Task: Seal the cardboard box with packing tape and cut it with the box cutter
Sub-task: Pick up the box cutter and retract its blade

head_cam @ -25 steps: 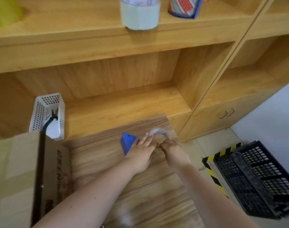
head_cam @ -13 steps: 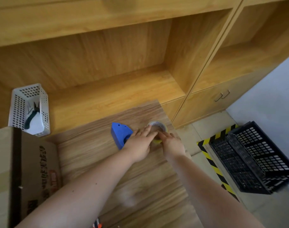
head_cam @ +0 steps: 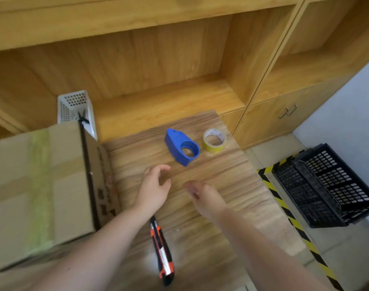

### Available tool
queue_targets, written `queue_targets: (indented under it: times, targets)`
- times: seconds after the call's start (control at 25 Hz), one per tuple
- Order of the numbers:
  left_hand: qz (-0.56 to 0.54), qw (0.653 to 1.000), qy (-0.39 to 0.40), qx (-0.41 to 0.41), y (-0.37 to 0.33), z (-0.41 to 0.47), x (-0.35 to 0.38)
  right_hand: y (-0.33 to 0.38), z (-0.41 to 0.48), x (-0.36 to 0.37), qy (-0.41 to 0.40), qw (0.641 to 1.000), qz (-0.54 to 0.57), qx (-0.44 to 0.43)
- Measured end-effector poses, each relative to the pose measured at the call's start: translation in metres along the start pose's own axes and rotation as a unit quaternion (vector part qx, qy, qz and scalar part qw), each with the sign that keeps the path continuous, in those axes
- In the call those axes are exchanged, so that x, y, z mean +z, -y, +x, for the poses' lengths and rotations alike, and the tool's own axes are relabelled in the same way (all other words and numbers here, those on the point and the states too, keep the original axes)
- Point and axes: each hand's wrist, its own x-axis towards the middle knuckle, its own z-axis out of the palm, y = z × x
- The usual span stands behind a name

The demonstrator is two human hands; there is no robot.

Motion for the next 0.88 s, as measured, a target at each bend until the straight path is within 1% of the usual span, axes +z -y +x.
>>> queue_targets:
  times: [0.12,0.24,0.32,0.4,0.44,0.52,0.6,0.72,0.76,0.88]
  targets:
    - [-0.006,0.999,0.014,-0.045,0.032,-0.047,-0.008,0.008,-0.034,0.046,0.042,0.996,0.012,0.076]
    - [-0.003,0.994,0.021,-0.104,0.063,-0.085,-0.009,0.021,-0.057,0.090,0.041,0.989,-0.018,0.142]
    - [-0.025,0.983,0.013,-0.181,0.084,-0.101,-0.003,0.030,-0.066,0.115,0.034,0.979,-0.078,0.187]
    - [-0.078,0.963,0.022,-0.256,0.100,-0.110,0.004,0.037,-0.071,0.137,0.037,0.966,-0.160,0.198]
    - [-0.102,0.955,0.028,-0.278,0.105,-0.112,0.009,0.039,-0.072,0.147,0.035,0.962,-0.187,0.194]
    - [-0.122,0.947,0.030,-0.296,0.108,-0.113,0.014,0.041,-0.073,0.159,0.022,0.962,-0.195,0.190]
    - [-0.145,0.942,0.008,-0.303,0.107,-0.110,0.014,0.042,-0.071,0.162,0.006,0.965,-0.174,0.195]
    - [-0.174,0.941,0.009,-0.289,0.095,-0.100,0.007,0.048,-0.067,0.151,-0.022,0.972,-0.128,0.194]
    - [-0.185,0.940,0.016,-0.286,0.091,-0.097,0.004,0.052,-0.066,0.145,-0.038,0.976,-0.109,0.184]
    - [-0.264,0.922,0.038,-0.280,0.075,-0.090,-0.005,0.061,-0.063,0.127,-0.089,0.985,-0.045,0.138]
